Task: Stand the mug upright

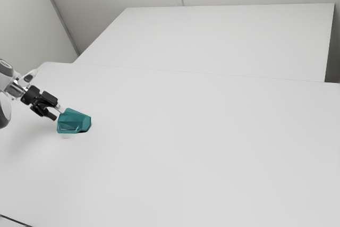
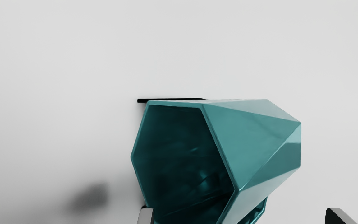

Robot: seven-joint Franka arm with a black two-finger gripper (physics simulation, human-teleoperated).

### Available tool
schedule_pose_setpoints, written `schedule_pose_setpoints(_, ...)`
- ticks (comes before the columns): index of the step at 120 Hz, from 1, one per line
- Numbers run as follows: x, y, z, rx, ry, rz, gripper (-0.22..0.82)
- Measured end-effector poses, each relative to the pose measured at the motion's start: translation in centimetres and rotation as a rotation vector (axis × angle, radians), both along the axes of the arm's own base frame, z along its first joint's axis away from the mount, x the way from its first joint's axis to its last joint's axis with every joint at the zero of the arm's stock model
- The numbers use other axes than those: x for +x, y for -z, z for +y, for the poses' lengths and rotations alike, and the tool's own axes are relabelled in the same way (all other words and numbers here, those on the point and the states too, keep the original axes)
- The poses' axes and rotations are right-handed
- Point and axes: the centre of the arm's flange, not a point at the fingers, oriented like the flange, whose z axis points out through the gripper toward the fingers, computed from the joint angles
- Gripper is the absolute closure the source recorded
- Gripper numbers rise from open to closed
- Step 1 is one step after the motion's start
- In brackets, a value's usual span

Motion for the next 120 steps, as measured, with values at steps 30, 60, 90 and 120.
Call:
schedule_pose_setpoints(30, 0.4, 0.9, -0.2, -0.021, 0.006, -0.009, 0.00)
schedule_pose_setpoints(60, 0.9, 2.0, -0.6, -0.054, 0.004, -0.019, 0.00)
schedule_pose_setpoints(90, 1.3, 2.7, -1.1, -0.076, 0.002, -0.030, 0.00)
schedule_pose_setpoints(120, 1.5, 2.8, -1.4, -0.088, 0.002, -0.040, 0.09)
